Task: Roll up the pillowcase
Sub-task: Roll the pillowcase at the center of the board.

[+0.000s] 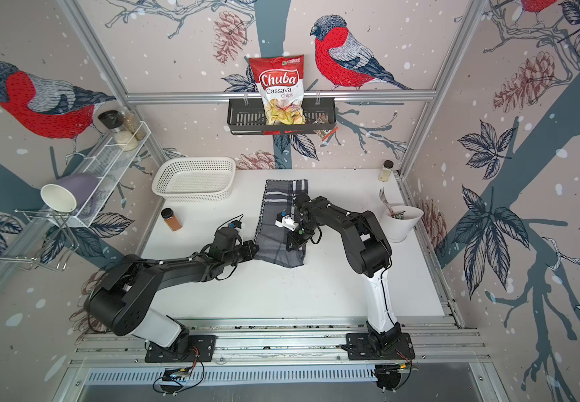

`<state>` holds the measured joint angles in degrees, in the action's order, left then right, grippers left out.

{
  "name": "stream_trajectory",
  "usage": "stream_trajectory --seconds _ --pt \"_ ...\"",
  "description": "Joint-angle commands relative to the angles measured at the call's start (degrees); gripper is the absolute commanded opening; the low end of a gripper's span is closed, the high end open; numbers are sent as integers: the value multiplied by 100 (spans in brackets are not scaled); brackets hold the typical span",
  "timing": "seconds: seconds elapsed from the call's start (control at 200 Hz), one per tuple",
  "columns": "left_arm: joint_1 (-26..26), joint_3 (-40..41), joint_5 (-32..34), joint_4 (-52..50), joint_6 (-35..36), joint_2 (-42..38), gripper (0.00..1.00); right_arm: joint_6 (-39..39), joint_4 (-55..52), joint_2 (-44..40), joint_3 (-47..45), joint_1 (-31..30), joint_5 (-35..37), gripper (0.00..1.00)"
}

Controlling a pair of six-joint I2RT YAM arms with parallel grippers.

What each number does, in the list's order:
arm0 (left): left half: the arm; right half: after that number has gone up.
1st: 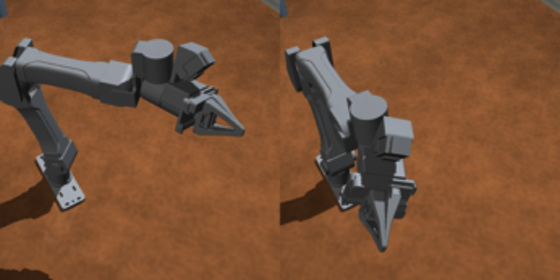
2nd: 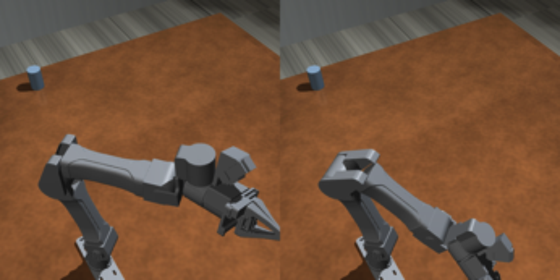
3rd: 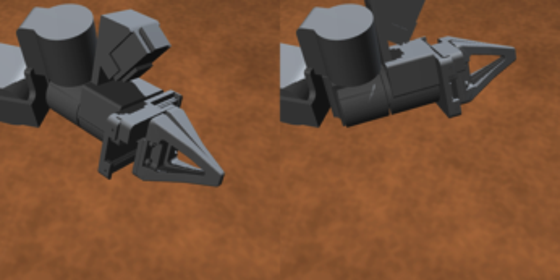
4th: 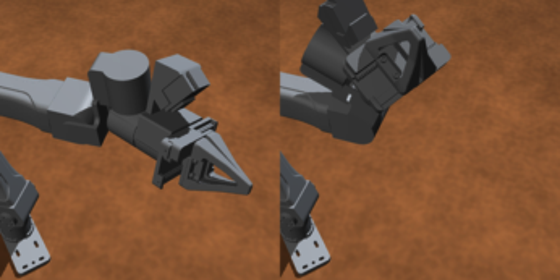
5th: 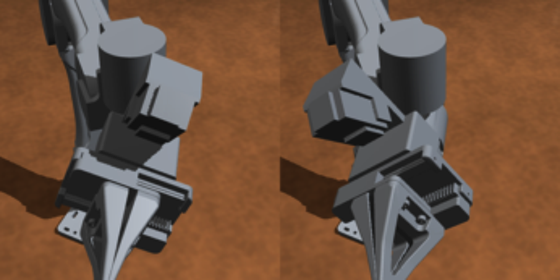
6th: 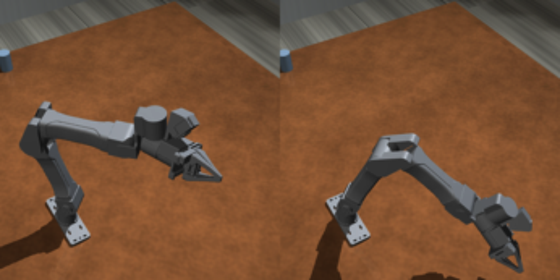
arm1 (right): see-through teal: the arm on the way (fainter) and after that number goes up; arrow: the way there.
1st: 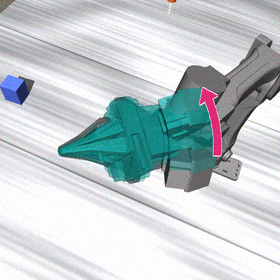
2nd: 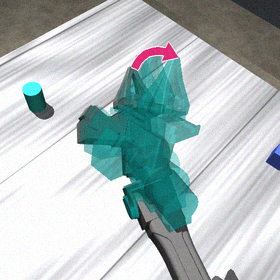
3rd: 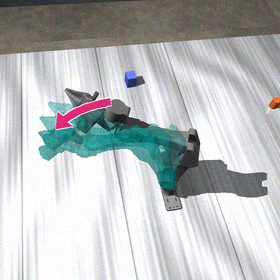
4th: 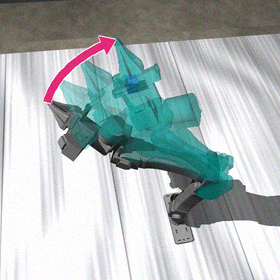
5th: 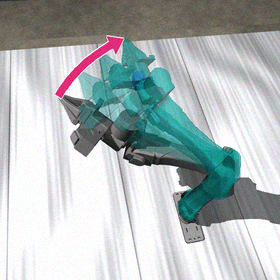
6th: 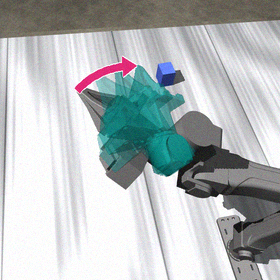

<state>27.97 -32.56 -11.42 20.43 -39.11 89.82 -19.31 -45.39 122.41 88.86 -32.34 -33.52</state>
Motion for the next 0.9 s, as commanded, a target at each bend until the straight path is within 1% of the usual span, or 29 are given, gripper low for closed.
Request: stream_trajectory --seconds 0.0,0.015,0.03,0.065,0.085,0.105,0.155,0.205,0.25,0.36,0.42,0.47,0.53,0.57,0.595,0.6,0.605,0.61,0.625,0.655,0.72,0.765,0.835,0.895 --pt "-21 -83 307 -321 -218 143 0 129 77 22 -97 85 399 4" --pt "-21 -103 307 -346 -219 159 0 129 99 13 -116 99 412 7" --pt "-21 -126 300 -380 -221 178 0 134 118 0 -141 108 424 13" --pt "-20 -182 267 -455 -214 226 0 159 189 -33 -204 129 469 31" --pt "-19 -218 242 -488 -215 253 0 176 247 -65 -250 131 500 40" --pt "-19 -245 218 -528 -217 279 0 195 319 -108 -290 131 539 46" --pt "-20 -319 169 -610 -209 342 0 276 530 -251 -403 130 664 57" --pt "-22 -366 134 -669 -200 384 0 382 757 -468 -477 118 826 64" --pt "-24 -396 114 -680 -193 396 0 522 992 -743 -554 80 1040 67" --pt "-26 -441 104 -748 -215 387 0 1001 1841 -1703 -1050 -96 1960 74" --pt "-20 -469 79 -800 -212 353 0 1255 2191 -2281 -1422 -243 2361 74" --pt "-22 -474 74 -844 -200 295 0 1310 2533 -2848 -1833 -473 2665 75" --pt "-24 -478 84 -898 -177 229 0 983 3266 -3618 -2716 -1053 3196 79" --pt "-24 -486 91 -932 -157 191 0 641 3867 -4074 -3402 -1615 3942 84" --pt "-24 -490 94 -948 -143 185 0 376 4299 -4316 -3827 -2024 4522 84" --pt "-22 -489 95 -955 -146 180 0 376 4299 -4316 -3827 -2024 4522 84" --pt "-25 -493 96 -958 -139 174 0 268 4485 -4408 -4013 -2179 4736 85" --pt "-22 -495 87 -960 -135 171 0 268 4485 -4408 -4013 -2179 4736 85" --pt "-23 -505 87 -972 -128 175 0 94 4740 -4518 -4258 -2420 5053 88" --pt "-20 -528 74 -993 -120 175 0 -301 5340 -4726 -4809 -2835 5500 90" --pt "-19 -591 46 -1027 -105 187 0 -1036 6488 -4896 -5742 -3536 6132 94" --pt "-21 -631 30 -1051 -89 206 0 -1170 6821 -4811 -5970 -3848 6488 95" --pt "-26 -661 -19 -1062 -81 237 0 -1063 6710 -4444 -5876 -4003 6743 95" --pt "-21 -657 -18 -1067 -71 246 0 -1248 6964 -4001 -5871 -4012 7009 95"
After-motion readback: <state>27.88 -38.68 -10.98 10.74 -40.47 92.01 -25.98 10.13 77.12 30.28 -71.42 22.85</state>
